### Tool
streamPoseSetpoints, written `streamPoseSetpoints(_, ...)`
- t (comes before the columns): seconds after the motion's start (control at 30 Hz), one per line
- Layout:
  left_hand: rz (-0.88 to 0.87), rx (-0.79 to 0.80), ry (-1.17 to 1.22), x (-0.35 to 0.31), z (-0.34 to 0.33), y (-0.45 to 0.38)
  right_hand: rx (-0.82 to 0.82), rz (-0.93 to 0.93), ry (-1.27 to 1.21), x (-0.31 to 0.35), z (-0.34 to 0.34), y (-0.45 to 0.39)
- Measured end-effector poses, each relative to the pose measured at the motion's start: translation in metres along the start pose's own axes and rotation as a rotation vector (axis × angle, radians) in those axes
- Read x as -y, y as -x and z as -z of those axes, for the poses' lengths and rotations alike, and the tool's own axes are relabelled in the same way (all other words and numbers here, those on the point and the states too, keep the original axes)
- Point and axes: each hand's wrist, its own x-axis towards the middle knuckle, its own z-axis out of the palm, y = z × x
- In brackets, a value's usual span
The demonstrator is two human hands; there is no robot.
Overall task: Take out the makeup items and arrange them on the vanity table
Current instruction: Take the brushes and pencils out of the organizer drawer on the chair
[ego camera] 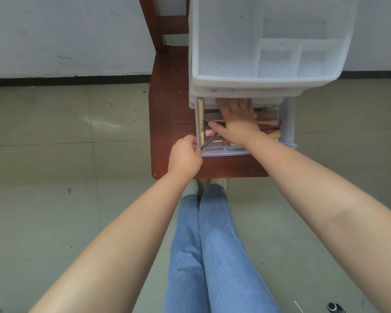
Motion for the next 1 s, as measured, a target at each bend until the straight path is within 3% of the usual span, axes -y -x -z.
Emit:
streamPoseSetpoints(0.17, 0.016, 0.004, 0.021, -0.001, 0.000, 0.003, 0.014, 0.150, 0.060, 0.009, -0.002, 0.026)
streamPoseSetpoints(0.37, 0.038, 0.019, -0.020, -0.006, 0.002, 0.001, 0.127, 0.058, 0.224, -0.022, 0.022, 0.034)
streamPoseSetpoints(0.63, 0.072, 0.016, -0.049, -0.012, 0.002, -0.001, 0.166, 0.296, 0.520, -0.021, 0.036, 0.017)
streamPoseSetpoints(0.73, 0.070, 0.014, -0.044, -0.014, 0.001, -0.001, 0.084, 0.243, 0.470, -0.025, 0.036, 0.016)
streamPoseSetpoints(1.0, 0.074, 0.050, -0.036, -0.012, 0.002, -0.002, 0.125, 0.168, 0.474, -0.017, 0.035, 0.013)
